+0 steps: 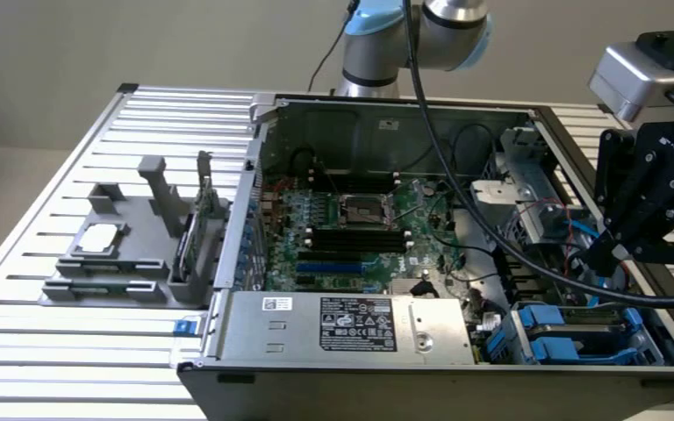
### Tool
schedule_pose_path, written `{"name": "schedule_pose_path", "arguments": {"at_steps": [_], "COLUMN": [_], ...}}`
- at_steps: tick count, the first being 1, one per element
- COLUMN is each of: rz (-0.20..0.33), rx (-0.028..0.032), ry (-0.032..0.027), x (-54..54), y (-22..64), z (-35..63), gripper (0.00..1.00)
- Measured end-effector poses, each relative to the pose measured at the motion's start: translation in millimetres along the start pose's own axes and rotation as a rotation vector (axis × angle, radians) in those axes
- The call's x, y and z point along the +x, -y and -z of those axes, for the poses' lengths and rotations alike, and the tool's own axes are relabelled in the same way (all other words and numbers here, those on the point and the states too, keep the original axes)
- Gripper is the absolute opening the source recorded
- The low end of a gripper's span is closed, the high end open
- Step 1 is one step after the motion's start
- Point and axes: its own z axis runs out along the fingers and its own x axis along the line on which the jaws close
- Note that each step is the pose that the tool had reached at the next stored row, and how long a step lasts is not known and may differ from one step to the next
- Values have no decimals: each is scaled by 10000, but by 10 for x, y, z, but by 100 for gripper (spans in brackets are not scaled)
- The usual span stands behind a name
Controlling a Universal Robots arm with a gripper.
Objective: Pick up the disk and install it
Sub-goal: 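Insert the first disk wire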
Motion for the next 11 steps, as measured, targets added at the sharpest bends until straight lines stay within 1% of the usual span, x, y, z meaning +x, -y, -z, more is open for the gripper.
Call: {"name": "schedule_pose_path", "arguments": {"at_steps": [4, 11], "rz": [-86, -1044], "rx": [-1, -8], "ry": [1, 11], "x": [0, 0], "y": [-2, -4], "z": [-1, -8], "gripper": [11, 11]}}
